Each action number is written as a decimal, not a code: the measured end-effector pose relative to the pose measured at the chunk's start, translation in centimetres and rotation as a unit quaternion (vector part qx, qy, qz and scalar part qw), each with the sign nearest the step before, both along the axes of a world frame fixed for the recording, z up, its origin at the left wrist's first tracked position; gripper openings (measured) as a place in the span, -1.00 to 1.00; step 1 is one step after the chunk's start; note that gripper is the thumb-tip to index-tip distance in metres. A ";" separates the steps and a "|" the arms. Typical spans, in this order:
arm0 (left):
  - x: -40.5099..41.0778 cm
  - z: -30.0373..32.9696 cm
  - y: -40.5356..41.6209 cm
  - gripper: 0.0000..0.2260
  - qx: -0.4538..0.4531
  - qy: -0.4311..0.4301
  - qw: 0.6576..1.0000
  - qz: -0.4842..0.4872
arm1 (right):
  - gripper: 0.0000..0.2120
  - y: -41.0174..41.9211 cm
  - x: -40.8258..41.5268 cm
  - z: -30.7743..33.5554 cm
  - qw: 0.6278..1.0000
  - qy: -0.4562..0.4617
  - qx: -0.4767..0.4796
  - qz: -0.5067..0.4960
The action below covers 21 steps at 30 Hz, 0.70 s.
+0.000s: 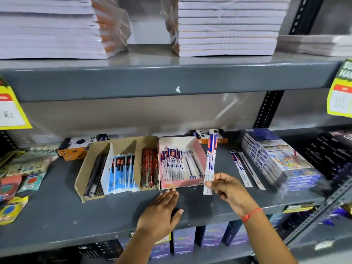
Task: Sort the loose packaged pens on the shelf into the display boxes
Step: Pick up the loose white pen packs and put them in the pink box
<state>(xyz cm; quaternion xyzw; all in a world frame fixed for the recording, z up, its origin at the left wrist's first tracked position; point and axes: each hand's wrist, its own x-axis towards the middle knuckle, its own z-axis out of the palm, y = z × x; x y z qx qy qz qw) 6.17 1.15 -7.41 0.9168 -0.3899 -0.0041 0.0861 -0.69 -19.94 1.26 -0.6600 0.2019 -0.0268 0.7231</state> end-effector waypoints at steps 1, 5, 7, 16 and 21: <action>0.0 0.0 0.1 -0.46 -0.005 0.001 1.000 -0.001 | -0.82 0.1 0.2 0.3 1.000 -0.004 -0.013 0.003; 0.1 0.0 1.6 -0.50 -0.026 -0.012 1.000 0.008 | -0.83 1.0 2.2 1.8 0.998 -0.027 -0.050 0.003; 0.4 -0.1 3.0 -0.51 -0.036 -0.018 0.999 0.030 | -0.85 1.6 3.8 2.3 0.998 -0.023 -0.064 -0.008; 1.0 -0.2 6.7 -0.48 -0.067 -0.016 0.991 0.119 | -0.72 6.1 11.4 1.1 0.959 0.119 -0.250 0.056; 0.9 -0.2 6.8 -0.46 -0.065 -0.035 0.990 0.120 | -0.73 7.0 13.1 -0.4 0.932 0.152 -0.320 0.072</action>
